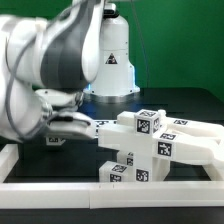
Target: Assemble chair
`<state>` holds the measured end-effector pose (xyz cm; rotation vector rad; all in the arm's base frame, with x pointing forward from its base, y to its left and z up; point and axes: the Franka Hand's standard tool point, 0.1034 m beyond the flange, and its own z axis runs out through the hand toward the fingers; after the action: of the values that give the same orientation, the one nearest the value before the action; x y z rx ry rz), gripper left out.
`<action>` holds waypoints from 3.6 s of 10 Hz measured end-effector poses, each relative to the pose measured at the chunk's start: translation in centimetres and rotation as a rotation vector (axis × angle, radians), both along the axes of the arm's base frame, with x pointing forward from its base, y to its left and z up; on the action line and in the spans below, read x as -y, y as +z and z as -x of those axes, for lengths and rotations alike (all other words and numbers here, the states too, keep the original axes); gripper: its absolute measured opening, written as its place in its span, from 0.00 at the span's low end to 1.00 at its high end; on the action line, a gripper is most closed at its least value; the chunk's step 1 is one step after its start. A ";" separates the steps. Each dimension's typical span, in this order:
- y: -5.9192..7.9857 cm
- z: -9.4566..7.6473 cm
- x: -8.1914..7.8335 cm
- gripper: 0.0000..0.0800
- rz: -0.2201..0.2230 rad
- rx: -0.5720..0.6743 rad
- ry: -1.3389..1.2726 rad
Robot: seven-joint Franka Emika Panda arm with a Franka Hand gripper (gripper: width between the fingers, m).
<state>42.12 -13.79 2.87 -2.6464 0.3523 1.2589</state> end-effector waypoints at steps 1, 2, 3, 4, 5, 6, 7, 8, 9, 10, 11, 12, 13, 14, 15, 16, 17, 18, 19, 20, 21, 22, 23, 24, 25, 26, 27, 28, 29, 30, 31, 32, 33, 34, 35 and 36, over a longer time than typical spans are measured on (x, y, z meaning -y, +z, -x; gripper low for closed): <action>0.7 -0.8 0.1 0.35 0.013 0.115 0.021; 0.4 -0.7 0.2 0.35 0.042 0.188 0.022; 0.4 -0.7 0.4 0.35 0.062 0.239 0.023; 0.3 -1.0 0.6 0.35 0.083 0.292 0.026; 0.0 -1.3 0.9 0.35 0.123 0.387 0.033; -0.8 -0.9 1.3 0.35 0.168 0.476 0.043; -1.5 0.1 1.2 0.35 0.200 0.532 0.032; -2.0 0.2 1.4 0.35 0.248 0.626 0.028; -2.2 0.5 1.4 0.35 0.277 0.695 0.016; -2.3 0.7 1.3 0.35 0.310 0.754 -0.011; -2.4 1.1 0.7 0.35 0.329 0.789 -0.019; -2.3 1.3 0.9 0.35 0.365 0.852 -0.009; -2.3 2.1 1.1 0.35 0.390 0.893 0.007; -2.1 2.7 1.7 0.35 0.424 0.943 0.038; -2.4 3.1 1.3 0.35 0.411 0.933 0.019; -2.4 3.0 1.4 0.43 0.412 0.934 0.018; -2.5 3.0 1.4 0.63 0.412 0.933 0.019; -2.5 3.0 1.4 0.63 0.412 0.932 0.019; -2.5 3.0 1.4 0.77 0.412 0.932 0.019; -2.5 3.0 1.4 0.80 0.411 0.932 0.018; -2.7 3.2 0.8 0.80 0.378 0.901 0.006; -1.9 2.6 0.2 0.81 0.316 0.861 -0.004; -1.2 1.9 0.2 0.81 0.254 0.802 -0.008; -0.6 1.2 0.4 0.81 0.194 0.699 -0.007; 0.1 0.0 0.7 0.81 0.163 0.635 0.013; 0.1 -0.8 0.7 0.81 0.142 0.602 0.035; -0.3 -1.1 1.3 0.81 0.103 0.511 0.040; -1.1 -2.0 2.2 0.81 0.091 0.455 0.040; -1.4 -2.0 2.0 0.81 0.064 0.350 0.025; -1.6 -2.2 1.7 0.81 0.035 0.273 0.020; -1.7 -2.2 1.5 0.81 0.012 0.217 0.022; -1.6 -1.6 1.3 0.81 -0.016 0.136 0.019; -1.4 -0.8 1.0 0.81 -0.052 0.009 -0.001; -1.3 -0.4 1.2 0.81 -0.074 -0.067 0.004; -0.8 0.5 1.3 0.81 -0.094 -0.148 0.009; -1.1 0.8 1.4 0.81 -0.098 -0.167 0.012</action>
Offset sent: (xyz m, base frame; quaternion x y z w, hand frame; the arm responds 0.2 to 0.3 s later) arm 0.0000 0.0000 0.0000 0.0000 0.1296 0.0000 0.9916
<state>41.35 -15.18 1.78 -2.4732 0.2918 1.4668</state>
